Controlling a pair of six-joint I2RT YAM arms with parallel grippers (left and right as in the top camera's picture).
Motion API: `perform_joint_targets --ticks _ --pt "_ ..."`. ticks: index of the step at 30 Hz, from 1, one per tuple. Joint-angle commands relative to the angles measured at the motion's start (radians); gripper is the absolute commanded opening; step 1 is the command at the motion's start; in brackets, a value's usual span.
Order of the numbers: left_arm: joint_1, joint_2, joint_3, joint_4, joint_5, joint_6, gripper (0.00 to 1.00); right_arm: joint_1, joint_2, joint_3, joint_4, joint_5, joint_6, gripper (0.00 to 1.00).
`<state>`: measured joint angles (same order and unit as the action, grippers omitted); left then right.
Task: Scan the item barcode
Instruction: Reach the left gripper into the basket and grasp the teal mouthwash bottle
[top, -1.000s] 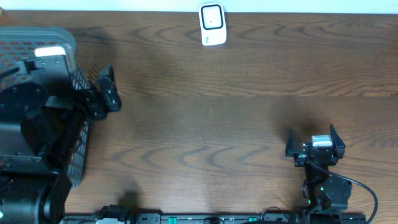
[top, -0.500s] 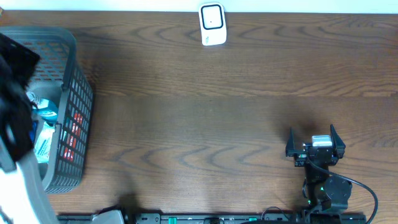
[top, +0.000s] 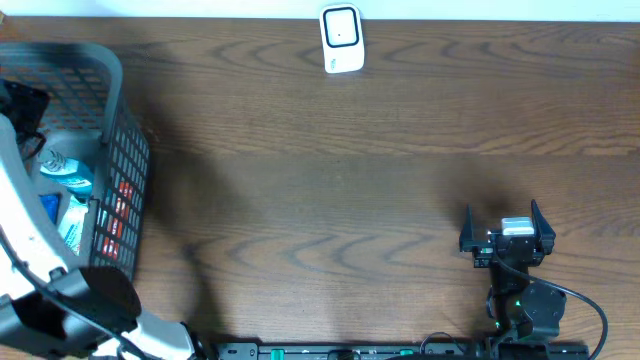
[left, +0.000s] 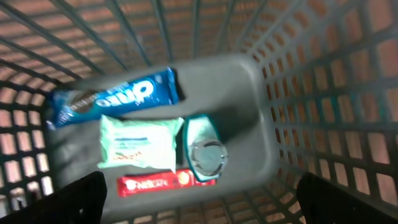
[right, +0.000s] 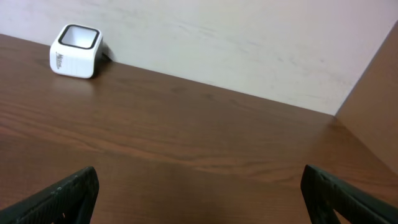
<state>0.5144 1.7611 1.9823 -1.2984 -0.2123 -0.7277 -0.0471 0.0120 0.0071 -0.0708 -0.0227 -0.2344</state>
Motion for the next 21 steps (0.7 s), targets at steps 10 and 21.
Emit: perform_joint_targets --ticks 10,21 --pt "0.011 0.155 0.018 -0.046 0.074 -0.023 0.98 0.003 -0.005 -0.001 -0.004 0.006 0.013 0.99" --pt "0.02 0.265 0.014 -0.06 0.092 -0.022 0.98 0.003 -0.005 -0.001 -0.004 0.006 0.013 0.99"
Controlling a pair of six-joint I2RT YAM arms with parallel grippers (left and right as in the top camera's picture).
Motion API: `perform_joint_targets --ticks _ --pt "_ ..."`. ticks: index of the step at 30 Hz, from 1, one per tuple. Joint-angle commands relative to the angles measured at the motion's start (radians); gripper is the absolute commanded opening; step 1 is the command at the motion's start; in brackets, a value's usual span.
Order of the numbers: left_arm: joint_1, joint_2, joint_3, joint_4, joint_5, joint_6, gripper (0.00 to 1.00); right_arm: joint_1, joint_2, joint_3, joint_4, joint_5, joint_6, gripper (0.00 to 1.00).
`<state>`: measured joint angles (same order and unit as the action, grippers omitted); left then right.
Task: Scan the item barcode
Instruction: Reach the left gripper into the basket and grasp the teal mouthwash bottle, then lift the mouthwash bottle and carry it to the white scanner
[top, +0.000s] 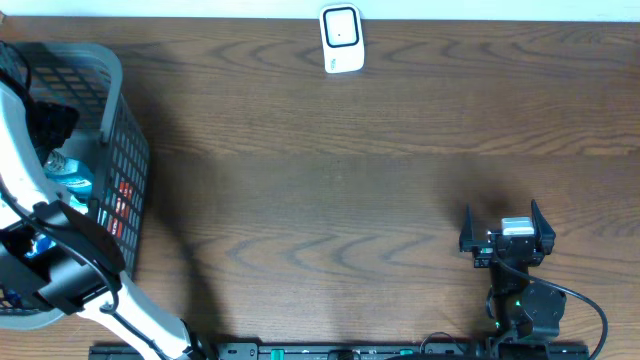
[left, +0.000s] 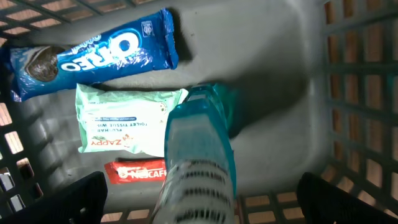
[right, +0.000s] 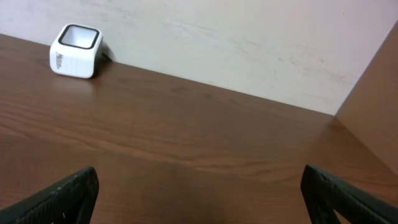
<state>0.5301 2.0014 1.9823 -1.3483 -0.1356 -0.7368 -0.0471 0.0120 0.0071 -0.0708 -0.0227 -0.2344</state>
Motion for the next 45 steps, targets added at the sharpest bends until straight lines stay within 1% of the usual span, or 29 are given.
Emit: perform_joint_targets --ticks 1,8,17,18,19,21,24,25,26,30,33,36,41,45 --pt "0.005 0.032 0.008 -0.009 0.026 -0.013 0.98 0.003 -0.005 -0.001 -0.004 0.006 0.013 0.99" --pt "0.007 0.04 -0.061 0.02 0.039 -0.013 0.98 0.003 -0.005 -0.001 -0.004 0.006 0.013 0.99" --pt "0.021 0.04 -0.183 0.101 0.039 -0.013 0.99 0.003 -0.005 -0.001 -0.004 0.006 0.013 0.99" --pt "0.024 0.04 -0.188 0.105 0.039 -0.013 0.97 0.003 -0.005 -0.001 -0.004 0.006 0.013 0.99" --pt "0.024 0.04 -0.19 0.105 0.039 -0.012 0.89 0.003 -0.005 -0.001 -0.004 0.006 0.013 0.99" --pt "0.025 0.04 -0.19 0.109 0.039 0.004 0.65 0.003 -0.005 -0.001 -0.004 0.006 0.013 0.99" --pt "0.026 0.04 -0.19 0.116 0.035 0.026 0.46 0.003 -0.005 -0.001 -0.004 0.006 0.013 0.99" --pt "0.026 0.04 -0.19 0.116 0.031 0.027 0.41 0.003 -0.005 -0.001 -0.004 0.006 0.013 0.99" --pt "0.026 0.039 -0.19 0.115 0.03 0.033 0.38 0.003 -0.005 -0.001 -0.004 0.006 0.013 0.99" --pt "0.026 0.028 -0.177 0.115 0.012 0.063 0.38 0.003 -0.005 -0.001 -0.004 0.006 0.013 0.99" --pt "0.027 0.005 -0.128 0.098 0.012 0.098 0.38 0.003 -0.005 -0.001 -0.004 0.006 0.013 0.99" --pt "0.031 -0.04 -0.068 0.082 0.012 0.109 0.38 0.003 -0.005 -0.001 -0.004 0.006 0.013 0.99" --pt "0.043 -0.169 0.05 0.067 0.017 0.108 0.39 0.003 -0.005 -0.001 -0.004 0.006 0.013 0.99" --pt "0.043 -0.293 0.105 0.068 0.024 0.108 0.39 0.003 -0.005 -0.001 -0.004 0.006 0.013 0.99"
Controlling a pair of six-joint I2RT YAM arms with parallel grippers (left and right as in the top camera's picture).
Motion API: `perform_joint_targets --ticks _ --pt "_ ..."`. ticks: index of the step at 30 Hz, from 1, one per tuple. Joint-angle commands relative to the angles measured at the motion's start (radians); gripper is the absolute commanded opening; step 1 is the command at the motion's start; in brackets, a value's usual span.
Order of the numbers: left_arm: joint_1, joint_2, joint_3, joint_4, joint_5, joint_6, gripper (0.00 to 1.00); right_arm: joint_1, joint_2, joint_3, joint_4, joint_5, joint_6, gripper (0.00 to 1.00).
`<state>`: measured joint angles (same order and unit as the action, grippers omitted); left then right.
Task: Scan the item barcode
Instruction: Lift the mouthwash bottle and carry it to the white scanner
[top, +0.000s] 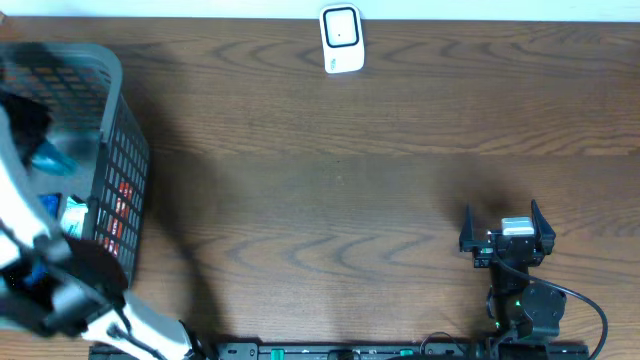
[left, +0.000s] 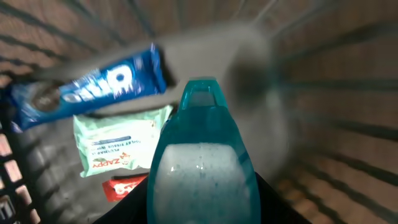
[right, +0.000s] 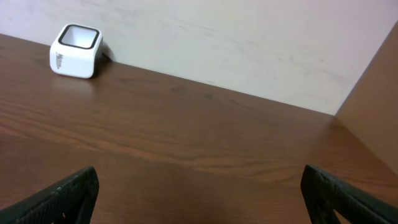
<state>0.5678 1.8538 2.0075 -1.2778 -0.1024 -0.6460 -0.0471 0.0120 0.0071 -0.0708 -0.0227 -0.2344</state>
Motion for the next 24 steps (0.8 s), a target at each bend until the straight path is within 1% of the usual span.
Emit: perform_joint_targets --ticks 1,4,8,10,12,17,22,24 --pt "0.004 -0.18 0.087 0.0 -0.004 0.017 0.39 0.003 -0.005 -0.001 -0.004 0.006 0.013 0.99" --pt "0.004 -0.29 0.089 0.018 0.075 0.017 0.4 0.003 -0.005 -0.001 -0.004 0.006 0.013 0.99" --pt "-0.005 -0.412 0.089 0.059 0.267 0.016 0.4 0.003 -0.005 -0.001 -0.004 0.006 0.013 0.99" --pt "-0.027 -0.454 0.089 0.081 0.359 0.016 0.4 0.003 -0.005 -0.001 -0.004 0.006 0.013 0.99" --pt "-0.068 -0.482 0.089 0.093 0.418 0.013 0.4 0.003 -0.005 -0.001 -0.004 0.006 0.013 0.99" --pt "-0.254 -0.496 0.089 0.058 0.434 -0.005 0.4 0.003 -0.005 -0.001 -0.004 0.006 0.013 0.99" --pt "-0.486 -0.448 0.084 0.008 0.43 0.003 0.4 0.003 -0.005 -0.001 -0.004 0.006 0.013 0.99" --pt "-0.573 -0.415 0.084 -0.007 0.421 0.026 0.4 0.003 -0.005 -0.001 -0.004 0.006 0.013 0.99"
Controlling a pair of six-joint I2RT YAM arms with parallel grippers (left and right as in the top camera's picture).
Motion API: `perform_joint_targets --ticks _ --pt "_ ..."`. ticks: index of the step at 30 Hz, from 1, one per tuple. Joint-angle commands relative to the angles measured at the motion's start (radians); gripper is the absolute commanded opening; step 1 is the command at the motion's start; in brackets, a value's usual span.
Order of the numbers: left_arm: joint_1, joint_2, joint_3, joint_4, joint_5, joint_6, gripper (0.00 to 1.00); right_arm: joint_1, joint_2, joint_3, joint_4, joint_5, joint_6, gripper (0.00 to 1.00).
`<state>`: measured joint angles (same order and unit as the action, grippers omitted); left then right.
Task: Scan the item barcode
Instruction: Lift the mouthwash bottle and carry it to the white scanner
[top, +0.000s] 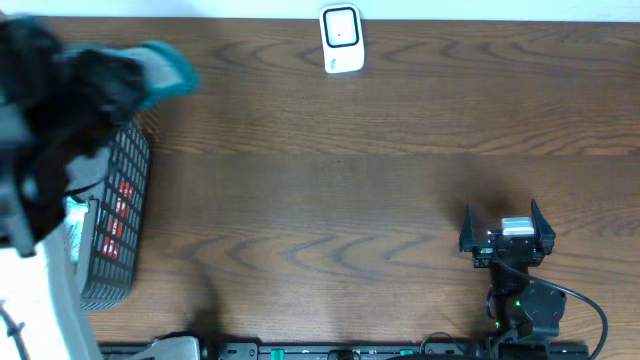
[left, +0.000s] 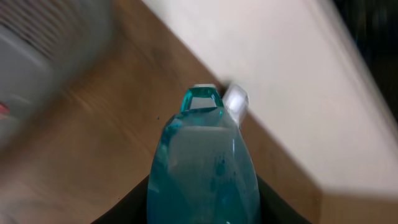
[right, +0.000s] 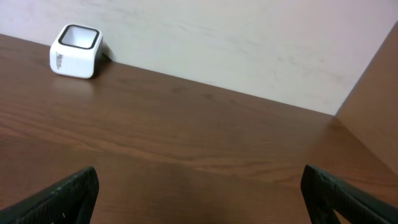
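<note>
My left gripper (left: 202, 214) is shut on a teal translucent bottle (left: 202, 158), whose cap end points away from the camera. In the overhead view the bottle (top: 166, 67) is a blurred shape in the air at the far left, just past the basket's rim. The white barcode scanner (top: 341, 40) stands at the table's far edge in the middle; it also shows as a blurred scanner (left: 235, 103) behind the bottle and as a sharp scanner (right: 74, 42) at upper left. My right gripper (top: 505, 232) rests open and empty near the front right.
A grey mesh basket (top: 113, 225) stands at the left edge with packets inside, among them a red one. The left arm (top: 55, 110) looms blurred over it. A pale wall (right: 249, 43) runs behind the table's far edge.
My left gripper, with the teal bottle in it, was inside the basket; it is now above and to the right of the basket, facing the scanner. The right arm is unchanged.
My left gripper was open above the basket's items: an Oreo pack, a wipes packet, a red packet and the upright teal bottle. Then it was low around the bottle, then shut on it and raised. Now the bottle is outside the basket.
</note>
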<state>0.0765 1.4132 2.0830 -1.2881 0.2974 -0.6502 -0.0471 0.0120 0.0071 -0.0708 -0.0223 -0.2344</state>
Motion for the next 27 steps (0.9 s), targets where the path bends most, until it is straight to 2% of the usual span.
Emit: perform_joint_targets --ticks 1,4,7,13,18,22,27 --pt "-0.137 0.05 0.008 -0.005 0.004 0.05 0.4 0.003 -0.005 -0.001 -0.004 0.005 0.013 0.99" --pt "-0.254 0.117 0.005 -0.019 -0.035 0.112 0.4 0.003 -0.005 -0.001 -0.004 0.005 0.013 0.99" --pt "-0.365 0.202 -0.002 -0.032 -0.037 0.23 0.4 0.003 -0.005 -0.001 -0.004 0.005 0.013 0.99" --pt "-0.552 0.382 -0.002 -0.104 -0.037 0.515 0.4 0.003 -0.005 -0.001 -0.004 0.005 0.013 0.99" --pt "-0.677 0.5 -0.002 -0.105 -0.037 0.778 0.4 0.003 -0.005 -0.001 -0.004 0.005 0.013 0.99" --pt "-0.751 0.577 -0.002 -0.096 -0.037 0.927 0.4 0.003 -0.005 -0.001 -0.004 0.006 0.013 0.99" --pt "-0.781 0.66 -0.002 -0.028 -0.041 0.972 0.4 0.003 -0.005 -0.001 -0.004 0.006 0.013 0.99"
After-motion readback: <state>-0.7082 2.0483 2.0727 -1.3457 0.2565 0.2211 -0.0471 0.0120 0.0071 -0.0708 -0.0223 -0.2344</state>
